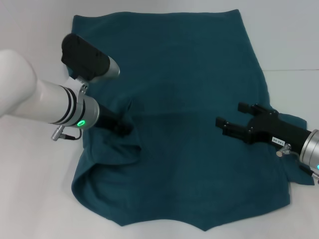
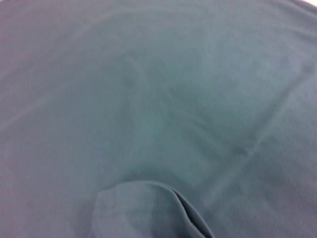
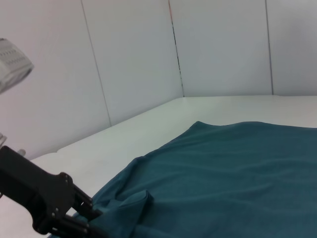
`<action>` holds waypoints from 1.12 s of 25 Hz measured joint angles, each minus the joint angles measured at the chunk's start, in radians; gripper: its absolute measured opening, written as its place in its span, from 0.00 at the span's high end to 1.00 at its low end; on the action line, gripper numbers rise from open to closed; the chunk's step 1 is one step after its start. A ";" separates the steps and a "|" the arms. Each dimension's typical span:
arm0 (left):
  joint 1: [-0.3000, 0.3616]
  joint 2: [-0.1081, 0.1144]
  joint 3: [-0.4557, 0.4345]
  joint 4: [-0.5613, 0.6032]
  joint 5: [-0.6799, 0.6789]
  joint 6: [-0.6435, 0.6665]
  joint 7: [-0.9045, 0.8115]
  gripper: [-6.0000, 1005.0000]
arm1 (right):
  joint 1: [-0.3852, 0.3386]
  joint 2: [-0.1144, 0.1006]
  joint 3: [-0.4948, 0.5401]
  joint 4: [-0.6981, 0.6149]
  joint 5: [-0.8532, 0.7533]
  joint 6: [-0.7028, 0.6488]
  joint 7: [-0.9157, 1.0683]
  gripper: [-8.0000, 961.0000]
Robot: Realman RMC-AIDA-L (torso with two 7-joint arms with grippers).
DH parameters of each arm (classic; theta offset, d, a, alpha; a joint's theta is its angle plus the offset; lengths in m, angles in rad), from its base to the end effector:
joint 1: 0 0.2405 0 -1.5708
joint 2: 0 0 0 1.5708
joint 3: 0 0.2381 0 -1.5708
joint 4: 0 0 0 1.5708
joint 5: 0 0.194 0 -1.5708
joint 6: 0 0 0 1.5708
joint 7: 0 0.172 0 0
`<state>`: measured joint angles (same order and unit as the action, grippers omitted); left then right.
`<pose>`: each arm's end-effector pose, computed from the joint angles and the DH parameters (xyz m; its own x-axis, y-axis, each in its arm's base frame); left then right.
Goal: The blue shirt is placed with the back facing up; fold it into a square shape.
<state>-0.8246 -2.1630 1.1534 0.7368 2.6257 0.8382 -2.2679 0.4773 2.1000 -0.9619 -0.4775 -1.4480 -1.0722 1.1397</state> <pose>-0.1997 0.4223 -0.0676 0.8327 0.5527 0.0346 0.4636 -0.6616 -0.5893 0.2524 0.3595 -0.0346 0.7098 -0.2928 -0.6406 -0.6374 -0.6542 -0.4072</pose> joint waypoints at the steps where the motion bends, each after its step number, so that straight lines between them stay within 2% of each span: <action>1: 0.005 0.000 0.000 0.011 -0.004 0.001 0.002 0.54 | 0.000 0.000 0.000 0.000 0.000 0.000 0.000 0.02; 3: 0.010 0.000 0.000 0.022 -0.009 0.002 0.003 0.64 | 0.000 0.000 0.000 0.000 0.001 0.000 0.000 0.02; 14: 0.005 -0.002 0.013 0.025 -0.072 0.014 0.025 0.84 | -0.001 0.000 0.000 0.001 0.003 0.000 0.000 0.02; 22: -0.002 -0.003 0.017 0.021 -0.151 0.033 0.054 0.87 | -0.005 0.000 0.000 0.001 0.003 -0.006 0.000 0.02; 28: -0.008 -0.005 0.089 0.025 -0.212 0.037 0.067 0.89 | -0.013 0.000 0.000 0.002 0.003 -0.010 0.000 0.02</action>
<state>-0.8327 -2.1685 1.2426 0.7617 2.4134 0.8748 -2.2013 0.4641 2.1000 -0.9619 -0.4755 -1.4449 -1.0818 1.1397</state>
